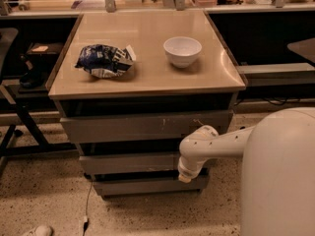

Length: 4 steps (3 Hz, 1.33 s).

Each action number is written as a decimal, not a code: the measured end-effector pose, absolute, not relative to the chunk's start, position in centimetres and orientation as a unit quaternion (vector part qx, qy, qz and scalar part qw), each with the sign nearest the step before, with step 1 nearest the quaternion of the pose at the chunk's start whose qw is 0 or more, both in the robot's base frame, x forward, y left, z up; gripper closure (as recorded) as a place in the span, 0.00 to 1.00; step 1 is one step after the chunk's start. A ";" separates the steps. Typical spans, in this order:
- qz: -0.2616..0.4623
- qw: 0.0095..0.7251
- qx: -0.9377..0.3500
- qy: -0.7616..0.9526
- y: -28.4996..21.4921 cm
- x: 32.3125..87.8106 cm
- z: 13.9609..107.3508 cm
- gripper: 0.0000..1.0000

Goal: Close middle drawer

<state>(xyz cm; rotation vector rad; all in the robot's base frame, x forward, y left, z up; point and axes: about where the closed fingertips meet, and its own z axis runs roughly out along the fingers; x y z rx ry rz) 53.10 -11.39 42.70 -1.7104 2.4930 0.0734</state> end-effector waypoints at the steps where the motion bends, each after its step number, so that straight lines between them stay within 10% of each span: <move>1: 0.021 0.070 -0.559 0.826 -11.0 53.9 42.2 1.00; 3: -0.005 0.127 -0.493 0.861 -11.7 58.7 40.7 1.00; 4: -0.004 0.128 -0.483 0.866 -11.7 58.7 40.6 0.81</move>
Offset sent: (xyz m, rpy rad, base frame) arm 0.0621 -0.0092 -0.0269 0.0438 -0.1557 -0.2194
